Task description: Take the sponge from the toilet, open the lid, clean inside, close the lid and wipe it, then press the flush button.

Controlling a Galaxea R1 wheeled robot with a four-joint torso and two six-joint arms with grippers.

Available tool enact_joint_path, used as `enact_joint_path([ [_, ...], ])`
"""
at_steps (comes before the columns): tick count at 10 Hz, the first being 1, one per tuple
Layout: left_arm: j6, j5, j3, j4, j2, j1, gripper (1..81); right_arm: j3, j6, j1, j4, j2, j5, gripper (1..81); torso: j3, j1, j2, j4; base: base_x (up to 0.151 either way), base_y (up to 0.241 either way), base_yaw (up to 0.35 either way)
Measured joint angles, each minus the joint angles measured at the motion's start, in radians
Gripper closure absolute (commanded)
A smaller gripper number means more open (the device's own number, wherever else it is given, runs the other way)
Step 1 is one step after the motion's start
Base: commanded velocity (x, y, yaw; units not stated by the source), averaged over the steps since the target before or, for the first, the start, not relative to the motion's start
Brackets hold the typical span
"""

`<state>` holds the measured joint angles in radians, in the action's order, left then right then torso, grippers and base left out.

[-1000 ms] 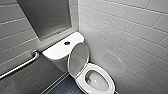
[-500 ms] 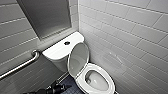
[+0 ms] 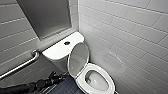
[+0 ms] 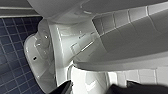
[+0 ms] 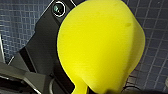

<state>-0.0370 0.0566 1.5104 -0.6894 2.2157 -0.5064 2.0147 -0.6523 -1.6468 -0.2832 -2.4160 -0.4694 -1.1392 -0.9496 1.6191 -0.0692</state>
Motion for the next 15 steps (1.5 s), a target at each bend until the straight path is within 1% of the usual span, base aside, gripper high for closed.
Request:
enact_joint_path([
  [3, -0.042, -0.005, 0.044, -0.006, 0.008, 0.053, 1.0, 0.001, 0.000, -0.007, -0.001, 0.000, -0.001, 81.1, 0.000, 0.000, 0.000, 0.000, 0.000, 0.000, 0.000],
  [5, -0.047, -0.004, 0.063, -0.007, 0.034, 0.086, 1.0, 0.001, 0.000, -0.010, -0.004, -0.002, -0.001, 81.1, 0.000, 0.000, 0.000, 0.000, 0.000, 0.000, 0.000],
  [8, -0.051, -0.025, 0.084, -0.008, 0.080, 0.087, 1.0, 0.011, 0.000, -0.006, -0.008, -0.019, -0.001, 81.1, 0.000, 0.000, -0.001, 0.000, 0.000, 0.000, 0.000],
  [10, -0.046, -0.062, 0.082, 0.001, 0.146, 0.056, 1.0, 0.029, 0.000, -0.007, -0.031, -0.023, 0.000, 81.1, 0.000, 0.000, -0.001, 0.000, 0.000, 0.000, 0.000],
  [12, -0.042, -0.121, 0.044, 0.071, 0.195, -0.031, 1.0, 0.070, 0.000, -0.006, -0.057, -0.042, 0.007, 81.1, 0.000, 0.000, -0.001, 0.000, 0.000, 0.000, 0.000],
  [13, -0.042, -0.137, 0.030, 0.109, 0.216, -0.052, 1.0, 0.106, 0.000, -0.004, -0.064, -0.062, 0.011, 81.1, 0.000, 0.000, -0.001, 0.000, 0.000, 0.000, 0.000],
  [15, -0.039, -0.143, 0.016, 0.159, 0.233, -0.071, 1.0, 0.221, 0.000, -0.001, -0.073, -0.126, 0.020, 81.1, 0.000, 0.000, -0.001, 0.000, 0.000, 0.000, 0.000],
])
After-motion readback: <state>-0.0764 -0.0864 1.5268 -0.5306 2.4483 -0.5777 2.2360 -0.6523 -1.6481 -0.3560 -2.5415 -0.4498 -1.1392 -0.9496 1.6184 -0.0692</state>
